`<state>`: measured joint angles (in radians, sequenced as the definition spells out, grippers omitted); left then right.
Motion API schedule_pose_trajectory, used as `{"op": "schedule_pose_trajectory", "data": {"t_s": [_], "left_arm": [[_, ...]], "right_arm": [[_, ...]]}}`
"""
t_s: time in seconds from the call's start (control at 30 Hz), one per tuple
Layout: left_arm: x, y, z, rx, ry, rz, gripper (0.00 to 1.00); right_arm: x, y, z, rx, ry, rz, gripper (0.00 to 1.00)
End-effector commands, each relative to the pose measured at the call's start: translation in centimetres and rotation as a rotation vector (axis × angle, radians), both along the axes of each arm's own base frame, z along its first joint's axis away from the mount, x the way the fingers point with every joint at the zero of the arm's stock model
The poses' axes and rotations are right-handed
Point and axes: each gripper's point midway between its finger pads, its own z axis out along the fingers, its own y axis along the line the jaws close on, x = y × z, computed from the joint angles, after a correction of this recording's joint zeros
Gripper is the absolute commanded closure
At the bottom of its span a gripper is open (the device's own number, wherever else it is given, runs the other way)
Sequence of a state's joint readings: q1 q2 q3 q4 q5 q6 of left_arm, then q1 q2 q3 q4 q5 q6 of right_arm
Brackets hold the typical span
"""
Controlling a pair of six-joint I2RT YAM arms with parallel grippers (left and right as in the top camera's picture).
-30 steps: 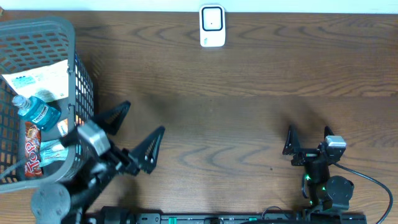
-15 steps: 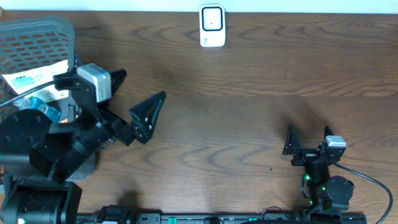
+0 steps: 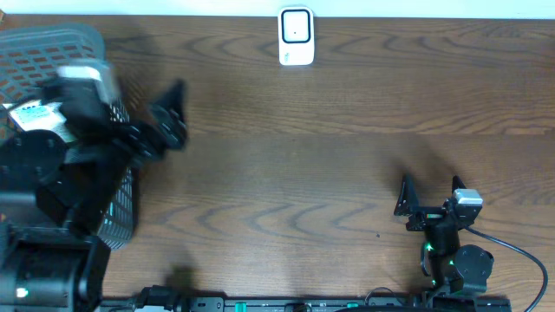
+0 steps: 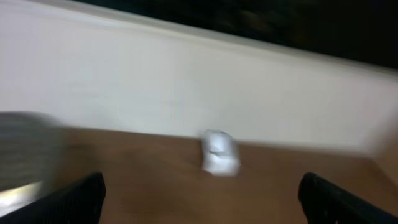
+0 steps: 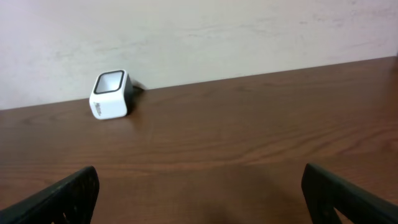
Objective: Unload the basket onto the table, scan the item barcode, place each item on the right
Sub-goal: 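Reach the left gripper into the basket and grasp the teal mouthwash bottle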
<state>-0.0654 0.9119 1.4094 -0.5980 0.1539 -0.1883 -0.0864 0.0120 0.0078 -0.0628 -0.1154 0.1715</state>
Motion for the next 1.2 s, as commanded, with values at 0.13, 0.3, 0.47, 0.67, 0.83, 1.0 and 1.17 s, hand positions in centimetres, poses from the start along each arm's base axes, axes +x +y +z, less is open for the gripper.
{"op": "schedule_pose_trajectory", "data": {"t_s": [0.13, 0.3, 0.47, 0.67, 0.83, 1.0, 1.17], "left_arm": [[-2.0, 14.3, 1.2, -0.110, 0.037, 0.830, 0.01], [-3.2, 19.9, -2.5, -0.375, 0.078, 1.135, 0.01], [-3.5, 24.4, -6.8, -0.595, 0.119, 1.357, 0.01], [-1.2, 26.5, -11.2, -0.631, 0.230, 1.440, 0.01], [1.2, 27.7, -16.1, -0.598, 0.374, 1.483, 0.01], [3.8, 27.7, -21.9, -0.744, 0.516, 1.489, 0.01], [4.4, 27.2, -26.5, -0.998, 0.607, 1.556, 0.01]], "right_arm": [[0.0, 0.1, -0.1, -0.008, -0.001, 0.005, 0.01], [0.0, 0.1, -0.1, -0.008, -0.001, 0.005, 0.01], [0.0, 0.1, -0.1, -0.008, -0.001, 0.005, 0.01], [0.0, 0.1, -0.1, -0.008, -0.001, 0.005, 0.01], [0.0, 0.1, -0.1, -0.008, -0.001, 0.005, 0.01], [0.0, 0.1, -0.1, -0.008, -0.001, 0.005, 0.01], [0.0, 0.1, -0.1, -0.008, -0.001, 0.005, 0.01]]}}
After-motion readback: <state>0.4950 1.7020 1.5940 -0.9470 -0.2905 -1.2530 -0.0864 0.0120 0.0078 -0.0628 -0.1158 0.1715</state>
